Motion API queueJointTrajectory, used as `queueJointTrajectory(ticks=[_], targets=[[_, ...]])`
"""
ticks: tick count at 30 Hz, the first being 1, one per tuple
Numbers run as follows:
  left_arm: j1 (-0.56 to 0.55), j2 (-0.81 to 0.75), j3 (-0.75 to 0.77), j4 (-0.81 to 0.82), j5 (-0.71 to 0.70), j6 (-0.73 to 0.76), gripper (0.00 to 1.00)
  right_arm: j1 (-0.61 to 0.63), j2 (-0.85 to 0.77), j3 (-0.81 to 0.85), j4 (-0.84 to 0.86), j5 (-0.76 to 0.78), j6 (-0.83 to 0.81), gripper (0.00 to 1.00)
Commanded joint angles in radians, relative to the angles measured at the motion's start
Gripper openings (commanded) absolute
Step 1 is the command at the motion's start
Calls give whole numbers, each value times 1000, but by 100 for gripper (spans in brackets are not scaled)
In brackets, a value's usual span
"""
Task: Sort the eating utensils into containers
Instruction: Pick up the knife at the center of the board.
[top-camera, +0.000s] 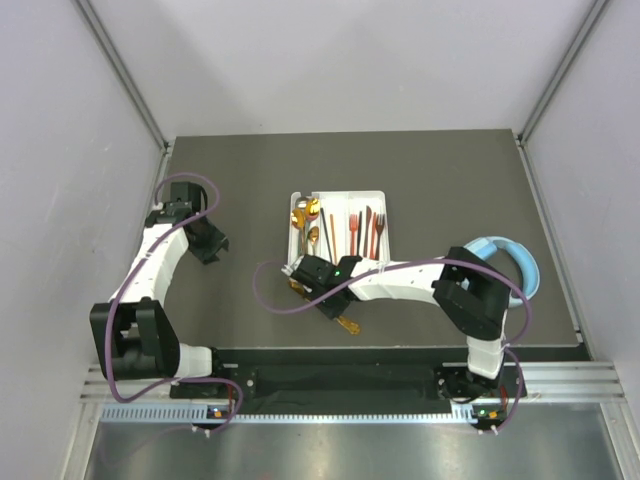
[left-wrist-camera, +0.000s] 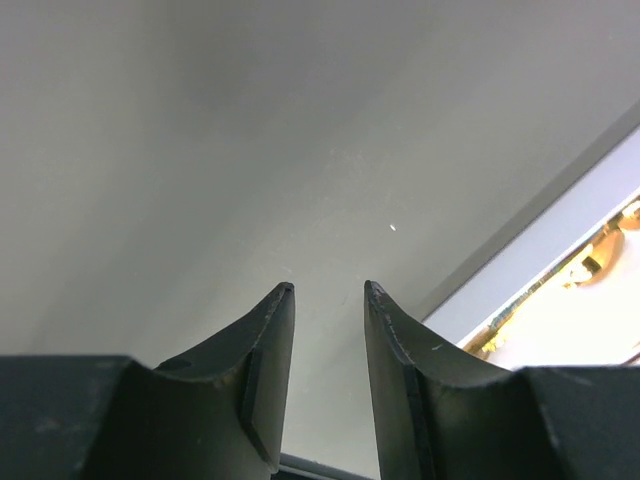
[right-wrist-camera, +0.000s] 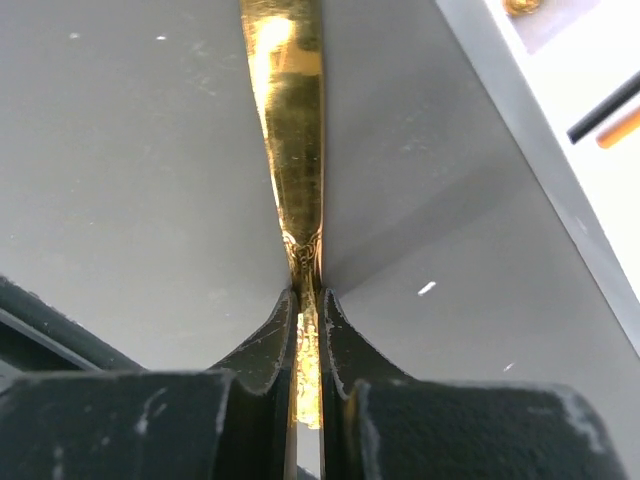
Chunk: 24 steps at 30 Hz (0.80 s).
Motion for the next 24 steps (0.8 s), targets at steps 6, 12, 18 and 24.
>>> queueJointTrajectory(ticks=[6, 12, 18, 24], targets=[[95, -30, 3, -3, -94, -22, 41, 62, 60, 107, -69, -136, -108, 0], [157, -16, 52, 1, -99, 4, 41, 59, 68, 182, -77, -112, -180, 0], [160, -13, 60, -2, -94, 4, 40, 11, 132, 314, -95, -112, -220, 0], [160, -15, 37, 12, -77, 1, 40, -35, 204, 425, -80, -73, -223, 0]])
